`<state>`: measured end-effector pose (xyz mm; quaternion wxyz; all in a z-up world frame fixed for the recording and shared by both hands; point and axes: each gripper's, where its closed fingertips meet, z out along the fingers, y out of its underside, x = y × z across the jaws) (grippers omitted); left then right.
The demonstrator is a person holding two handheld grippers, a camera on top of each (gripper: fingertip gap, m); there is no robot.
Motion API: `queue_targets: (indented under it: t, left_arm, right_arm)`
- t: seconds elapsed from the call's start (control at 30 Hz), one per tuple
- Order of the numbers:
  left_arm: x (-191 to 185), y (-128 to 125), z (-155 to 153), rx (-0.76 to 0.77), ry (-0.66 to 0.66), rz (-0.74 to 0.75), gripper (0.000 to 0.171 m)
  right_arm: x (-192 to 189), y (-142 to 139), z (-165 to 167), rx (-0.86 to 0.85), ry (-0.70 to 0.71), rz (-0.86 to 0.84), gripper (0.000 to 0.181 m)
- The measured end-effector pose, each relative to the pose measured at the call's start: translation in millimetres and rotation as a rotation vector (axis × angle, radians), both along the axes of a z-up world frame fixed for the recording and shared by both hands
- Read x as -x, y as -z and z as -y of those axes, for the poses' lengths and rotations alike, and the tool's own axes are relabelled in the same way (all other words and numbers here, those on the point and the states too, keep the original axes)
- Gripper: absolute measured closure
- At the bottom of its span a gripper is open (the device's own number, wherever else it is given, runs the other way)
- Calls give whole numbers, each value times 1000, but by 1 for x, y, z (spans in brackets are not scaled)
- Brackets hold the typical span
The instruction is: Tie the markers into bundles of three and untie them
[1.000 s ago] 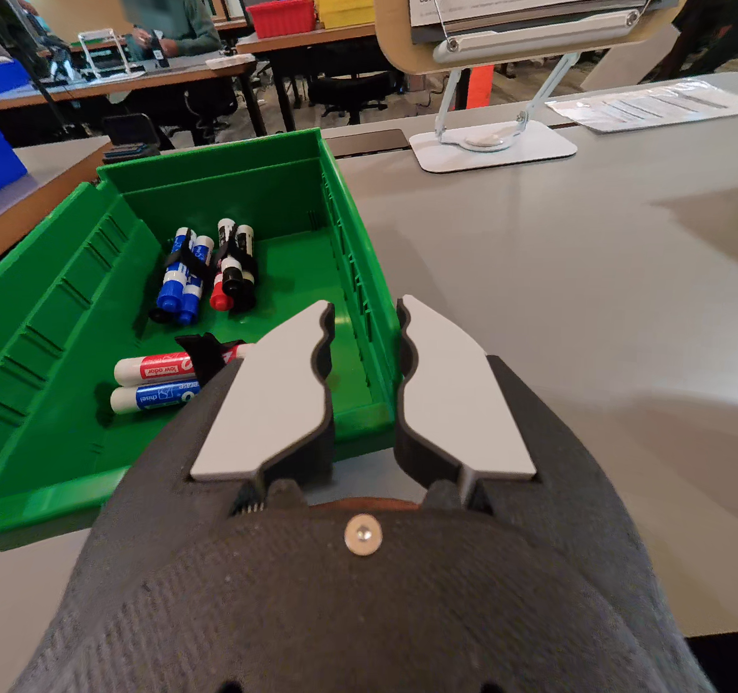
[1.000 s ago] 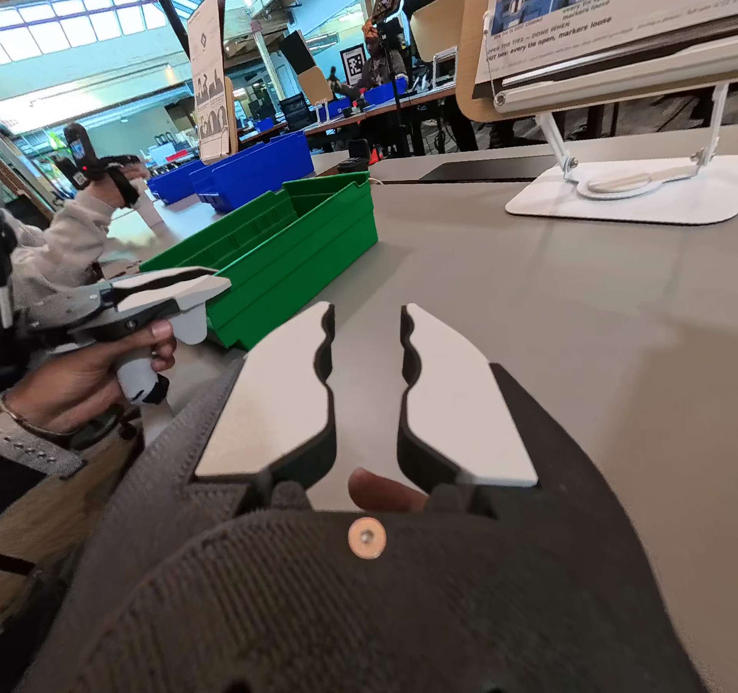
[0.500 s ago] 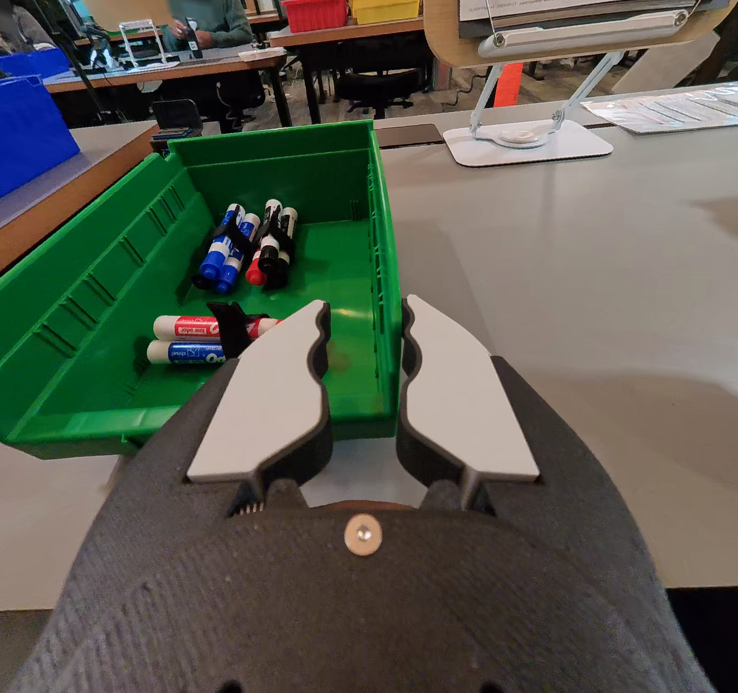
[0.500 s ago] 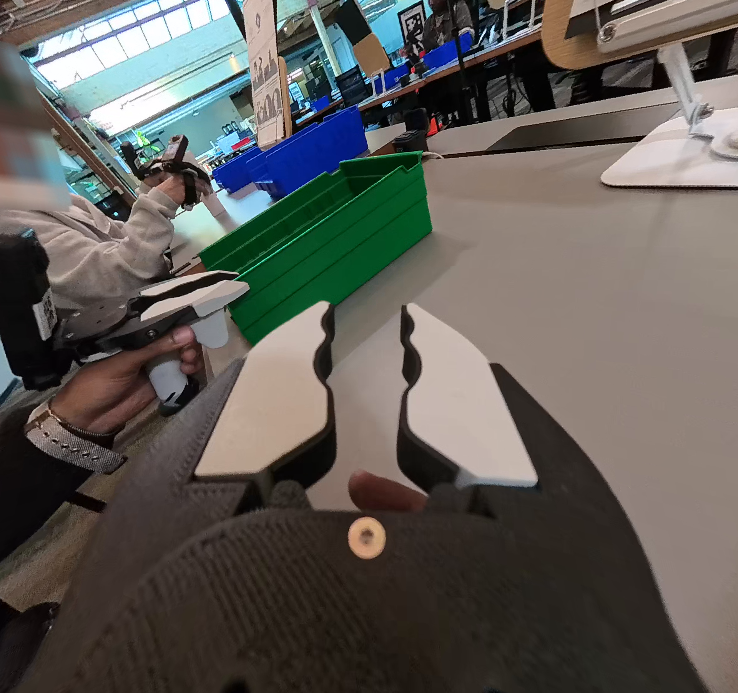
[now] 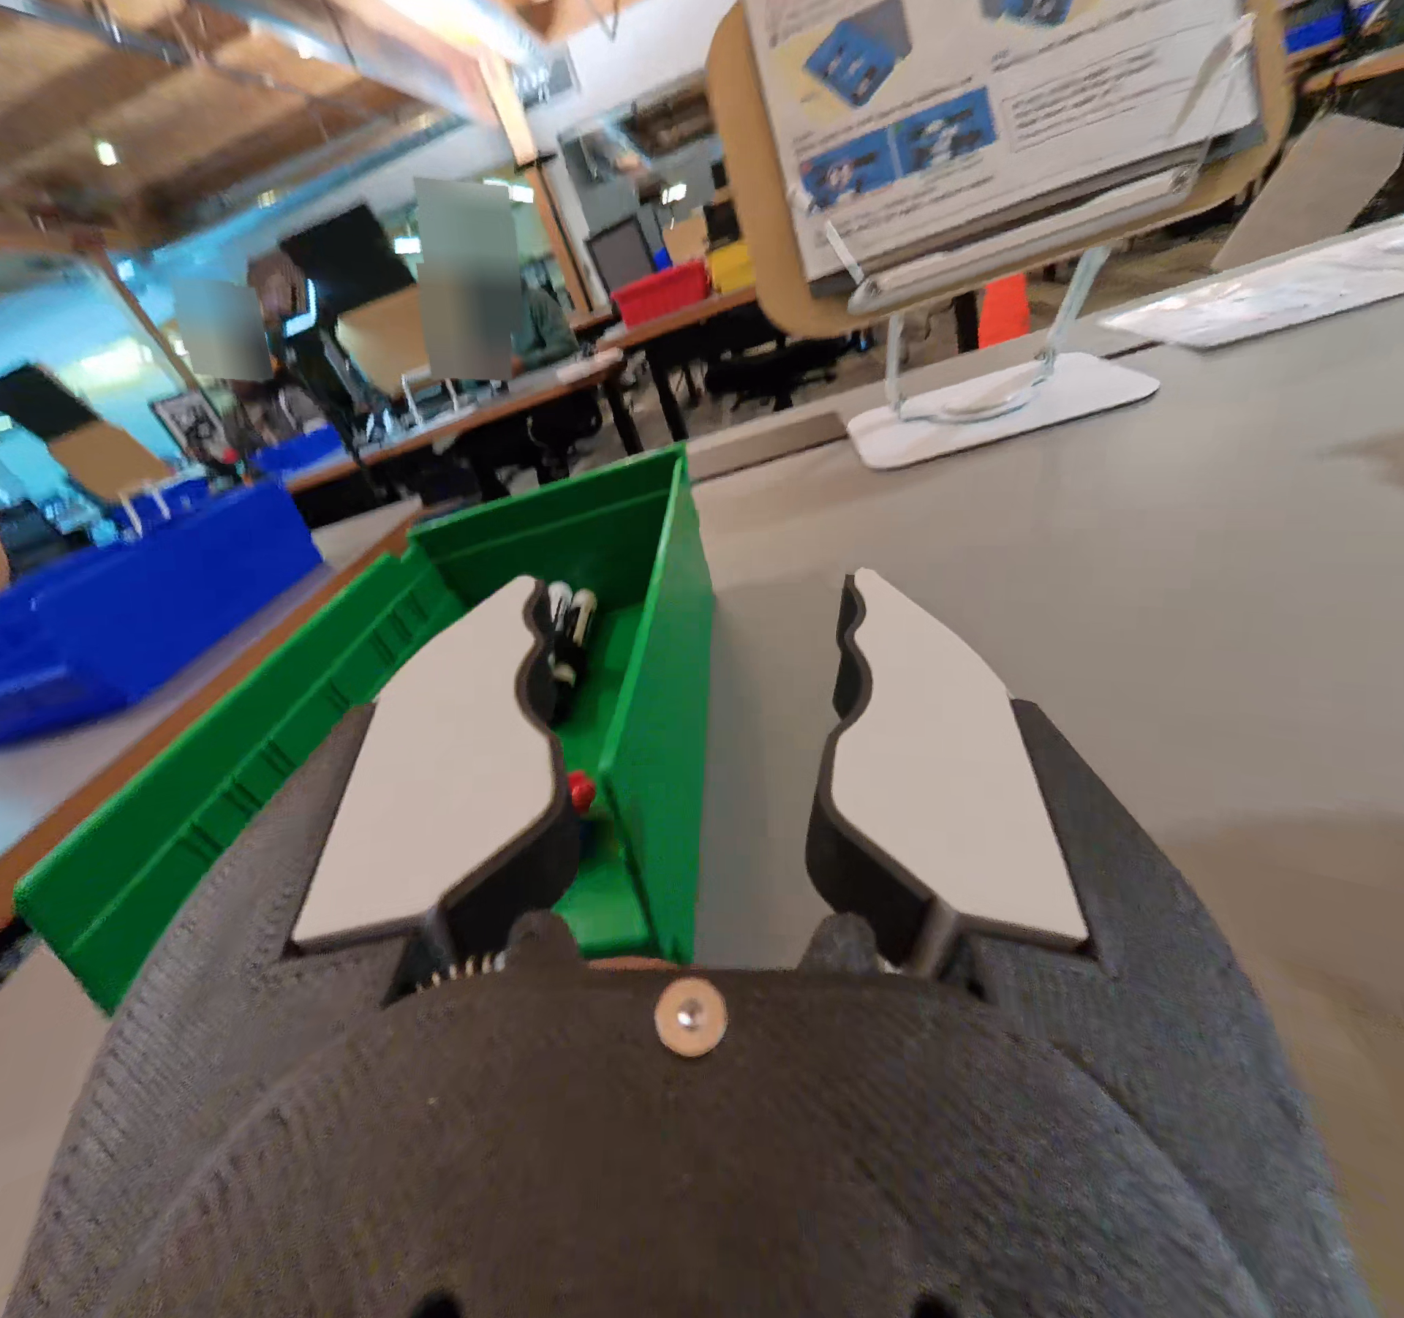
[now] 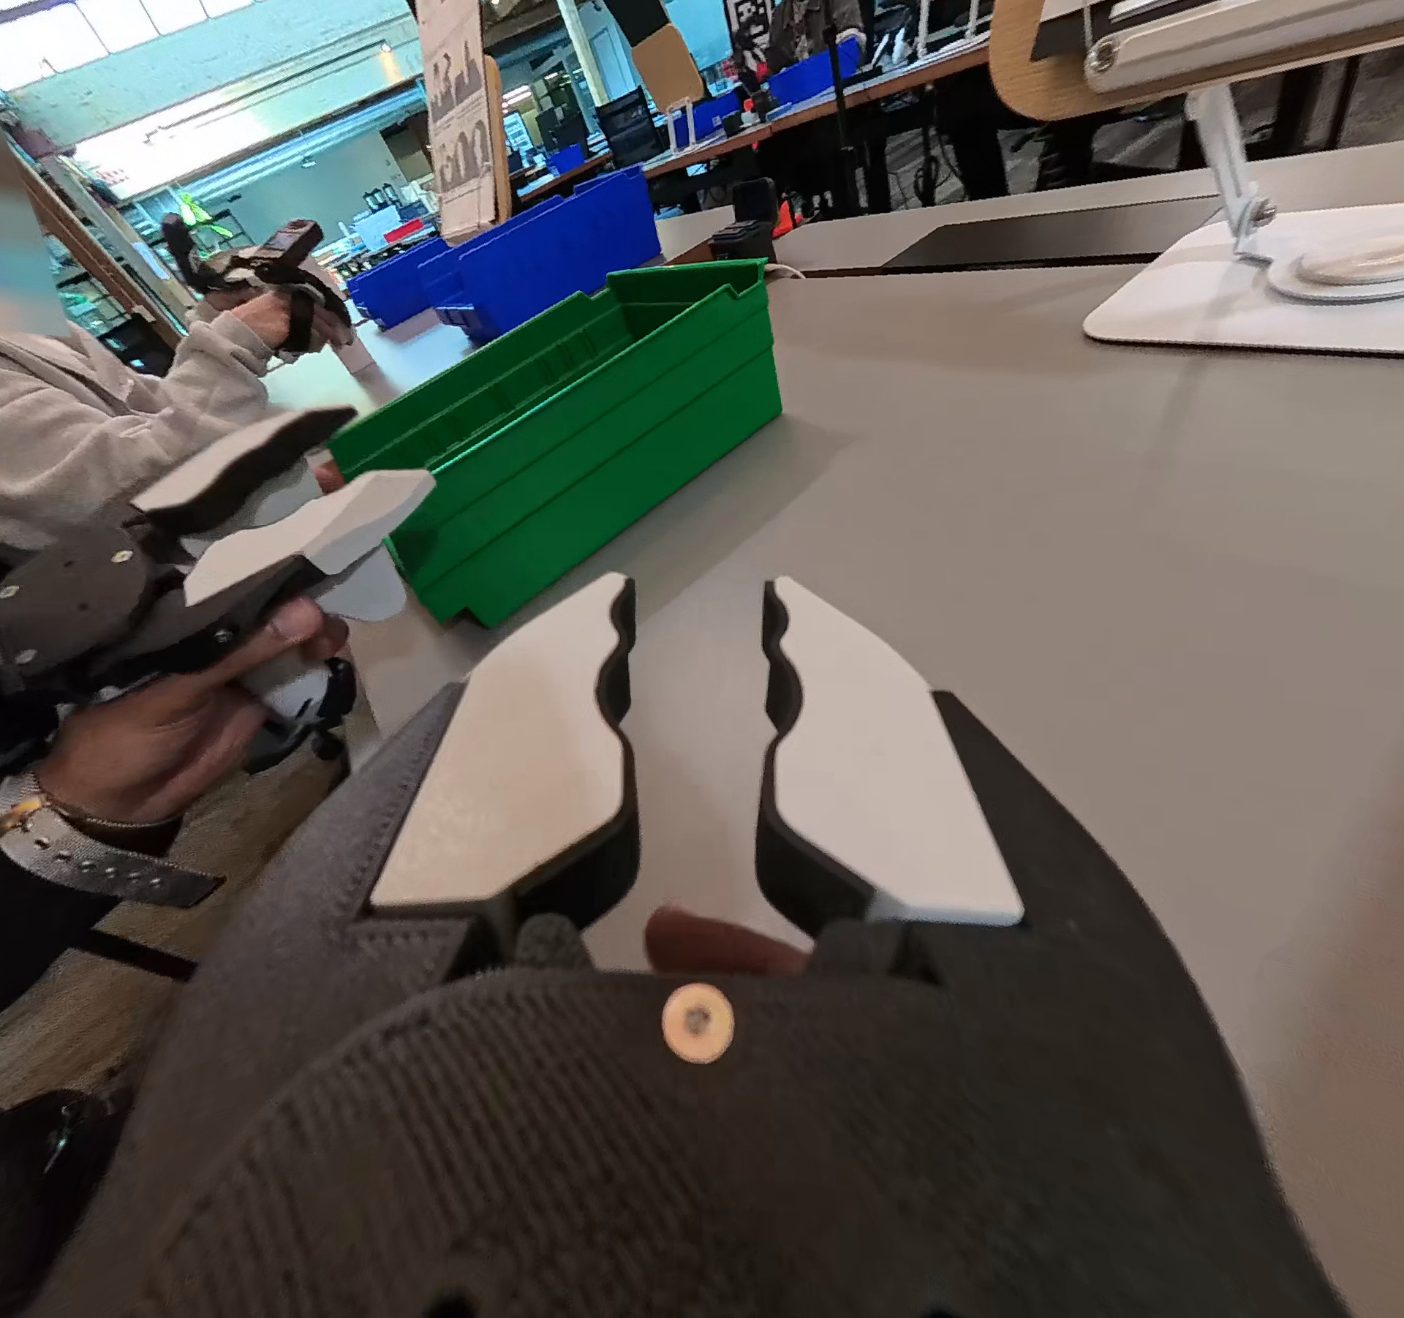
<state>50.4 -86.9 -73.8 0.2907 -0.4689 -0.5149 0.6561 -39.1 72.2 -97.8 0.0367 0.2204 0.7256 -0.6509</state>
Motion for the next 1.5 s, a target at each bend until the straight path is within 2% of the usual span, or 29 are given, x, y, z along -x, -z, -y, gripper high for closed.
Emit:
queue_targets:
  t: [0.1,0.27,0.37,0.43,0.53,0.7,0.8,0.9,1.03,1.17,1.33,1.5]
  left_arm:
    - [14,-12,-43,89,112,-59,102]
    - [46,19,-126,114,357,59,101]
    - [56,28,-153,125,442,82,101]
    - [61,30,-163,68,484,91,101]
    - [68,25,-164,-30,510,87,102]
    - [74,6,-147,-98,492,36,104]
    - [73,-2,-130,-159,477,0,104]
    - [73,-5,-116,-237,492,-14,102]
    - [62,-15,-124,-331,694,-38,93]
    - [51,-19,-118,-487,774,-28,88]
    - [41,-13,-100,-379,713,7,87]
    - [26,-21,-82,-346,630,-54,90]
  right_arm:
    - [4,3,-16,-34,53,-28,147]
    - [13,8,-53,-86,163,-66,144]
    - [19,6,-77,-91,242,-85,144]
    - [21,6,-91,-85,281,-79,144]
    - [22,7,-105,-81,321,-65,143]
    - [21,8,-120,-101,373,-84,142]
    - [19,2,-116,-69,359,-100,141]
    - [12,-9,-106,5,297,-97,129]
    - [14,-42,-106,210,288,-81,98]
    - [22,-63,-114,386,241,15,94]
    - [34,-72,-117,481,239,87,96]
    - [29,-70,-93,472,173,102,101]
